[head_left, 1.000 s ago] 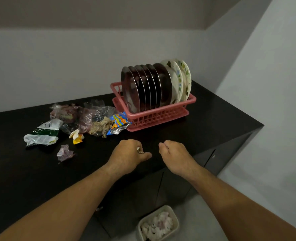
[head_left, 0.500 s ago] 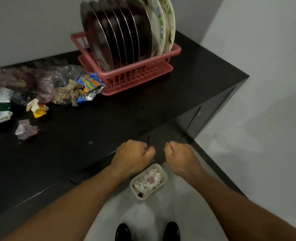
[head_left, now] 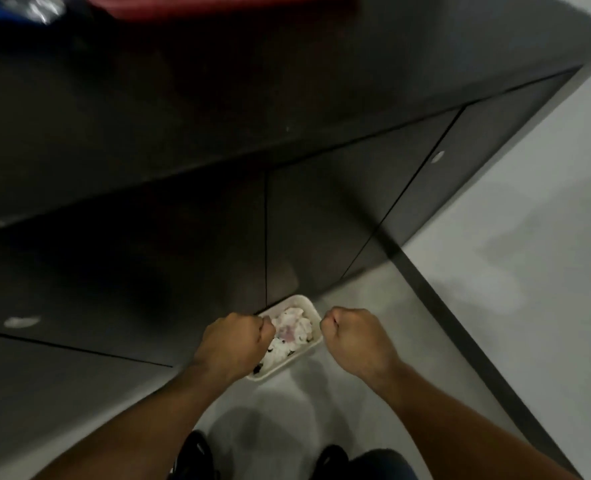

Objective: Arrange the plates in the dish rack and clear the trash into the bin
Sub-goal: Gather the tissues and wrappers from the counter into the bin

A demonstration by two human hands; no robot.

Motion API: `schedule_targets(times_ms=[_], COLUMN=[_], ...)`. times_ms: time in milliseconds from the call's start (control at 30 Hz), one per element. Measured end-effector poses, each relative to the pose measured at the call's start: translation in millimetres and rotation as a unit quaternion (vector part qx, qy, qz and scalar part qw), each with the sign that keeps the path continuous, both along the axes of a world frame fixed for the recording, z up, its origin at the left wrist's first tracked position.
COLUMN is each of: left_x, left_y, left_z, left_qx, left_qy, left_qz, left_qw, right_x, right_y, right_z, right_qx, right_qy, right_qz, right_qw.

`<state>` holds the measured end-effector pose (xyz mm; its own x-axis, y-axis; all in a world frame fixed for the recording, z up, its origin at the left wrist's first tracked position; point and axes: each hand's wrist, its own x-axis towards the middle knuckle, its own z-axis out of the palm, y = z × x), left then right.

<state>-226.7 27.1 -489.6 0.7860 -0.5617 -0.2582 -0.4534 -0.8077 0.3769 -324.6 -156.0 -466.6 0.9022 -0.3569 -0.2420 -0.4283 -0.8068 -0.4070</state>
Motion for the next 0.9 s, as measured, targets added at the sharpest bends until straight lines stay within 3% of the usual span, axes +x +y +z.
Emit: schedule_targets(times_ms=[133,333,533,633,767,833,900], left_x=[-2.4,-10.2,-6.7,-6.0,2.4,10.6,19.0], left_y=[17.8,28.3,26.8,26.7,10.1,-6.1,-23.7], left_z=[-89.8,-194.0,-242.2,-247.6,-256.1,-265.5,-275.9], left_qx=[0.029,0.026,0.007,-0.026,-0.055,-0.052,-0.059], left_qy=[-0.005,-0.013,0.007,0.074,0.213,0.232,0.195], left_qz=[0.022,0.035,0.051,0.043,0.061,0.078,0.066], left_qw=[0.999,0.999,0.999,0.996,0.974,0.968,0.977], right_x=[25.0,74.9,103.9,105.2,103.7,99.7,93.3], right_y=[1.9,0.5,17.9,13.0,4.3,-3.9,-17.2], right_z=[-104.5,-259.9,-350.8,-366.9,-347.5,-328.9,-307.5], right_qx=[-0.063,0.004,0.016,0.041,0.112,0.145,0.151], right_qy=[-0.001,0.158,0.264,0.321,0.299,0.284,0.265], right_qz=[0.079,0.168,0.202,0.174,0.18,0.186,0.188], right_qw=[0.995,0.973,0.943,0.93,0.93,0.93,0.933])
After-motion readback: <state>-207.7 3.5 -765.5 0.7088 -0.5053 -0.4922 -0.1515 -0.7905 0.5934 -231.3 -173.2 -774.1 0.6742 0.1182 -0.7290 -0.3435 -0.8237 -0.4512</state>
